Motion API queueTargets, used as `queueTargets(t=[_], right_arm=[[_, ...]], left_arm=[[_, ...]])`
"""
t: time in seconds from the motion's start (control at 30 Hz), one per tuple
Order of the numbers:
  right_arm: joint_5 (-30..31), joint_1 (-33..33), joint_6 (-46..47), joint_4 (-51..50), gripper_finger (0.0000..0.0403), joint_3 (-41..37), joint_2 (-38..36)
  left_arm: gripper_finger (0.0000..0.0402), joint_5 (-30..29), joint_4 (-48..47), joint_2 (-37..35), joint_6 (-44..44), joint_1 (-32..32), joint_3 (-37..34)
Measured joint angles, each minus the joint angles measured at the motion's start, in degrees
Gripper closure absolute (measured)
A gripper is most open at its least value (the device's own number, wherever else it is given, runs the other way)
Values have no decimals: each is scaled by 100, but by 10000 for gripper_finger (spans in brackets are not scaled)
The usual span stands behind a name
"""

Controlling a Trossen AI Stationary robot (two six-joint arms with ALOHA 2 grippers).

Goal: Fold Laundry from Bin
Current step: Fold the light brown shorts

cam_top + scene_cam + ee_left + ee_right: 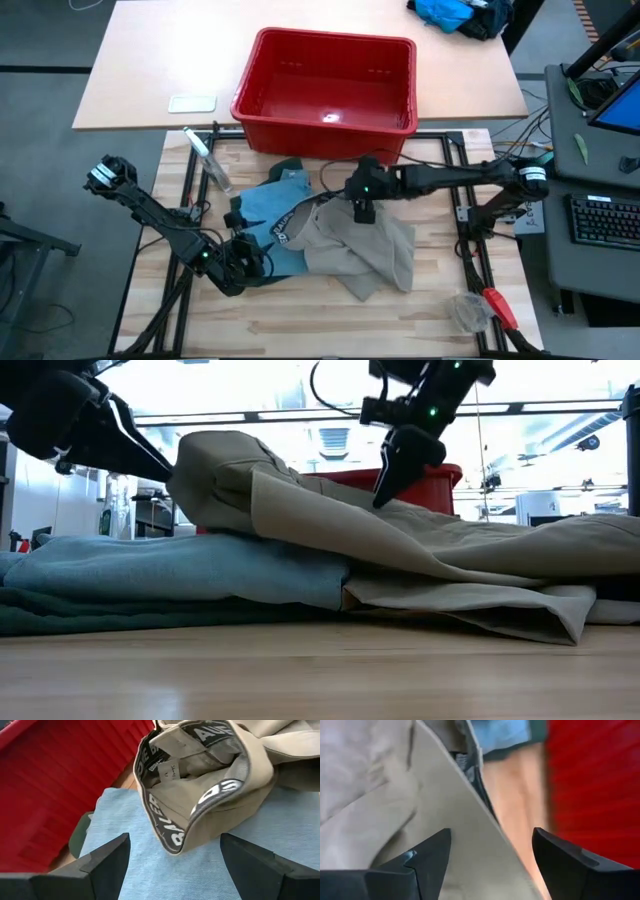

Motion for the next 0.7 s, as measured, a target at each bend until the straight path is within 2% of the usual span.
queueTargets(t=[0.17,0.33,0.47,0.57,0.63,0.7], right_arm=[[-1090,-295,-96,13,148,0,65],[-1279,-298,-103,26,189,2,50],[-1290,-298,-84,-20,255,-6,69],[-1295,-298,-82,-36,322,-22,80],[-1296,-292,-82,-71,369,-22,59],[-1279,-245,-39,-204,384,5,14]], left_arm=[[112,-2,457,0,190,35,-175],[112,-3,961,1,277,190,-438],[123,0,2020,0,866,396,-749],[141,52,2920,0,1467,577,-978],[160,180,3212,2,1681,704,-1087],[185,205,3259,2,1663,802,-1175]])
